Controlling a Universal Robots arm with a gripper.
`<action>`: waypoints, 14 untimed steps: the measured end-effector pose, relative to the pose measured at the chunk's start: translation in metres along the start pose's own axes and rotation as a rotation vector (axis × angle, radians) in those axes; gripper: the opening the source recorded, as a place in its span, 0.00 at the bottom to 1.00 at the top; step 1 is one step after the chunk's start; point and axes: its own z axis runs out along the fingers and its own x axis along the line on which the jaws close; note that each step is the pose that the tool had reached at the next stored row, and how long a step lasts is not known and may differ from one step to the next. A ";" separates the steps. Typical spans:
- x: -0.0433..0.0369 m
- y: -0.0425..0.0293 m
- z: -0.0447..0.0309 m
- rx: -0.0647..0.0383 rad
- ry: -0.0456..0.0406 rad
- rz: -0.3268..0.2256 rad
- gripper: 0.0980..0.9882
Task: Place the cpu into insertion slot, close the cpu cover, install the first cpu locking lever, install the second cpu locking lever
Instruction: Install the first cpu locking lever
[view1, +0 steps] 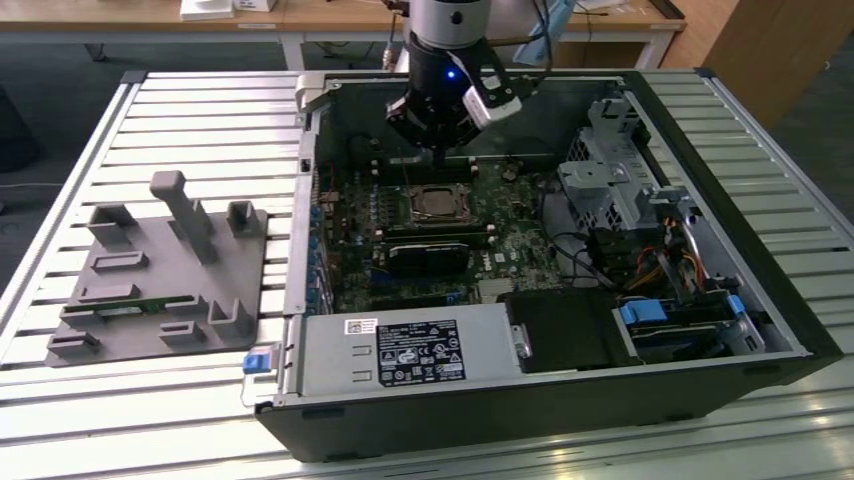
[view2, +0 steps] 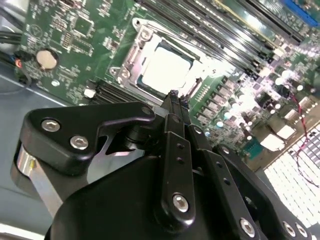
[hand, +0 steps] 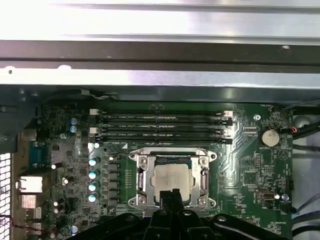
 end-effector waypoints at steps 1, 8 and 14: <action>0.0021 0.0000 0.0002 0.000 0.0000 0.000 0.02; 0.0218 -0.0002 0.0017 0.000 0.0000 0.000 0.02; 0.0331 -0.0005 0.0045 0.000 0.0002 -0.001 0.02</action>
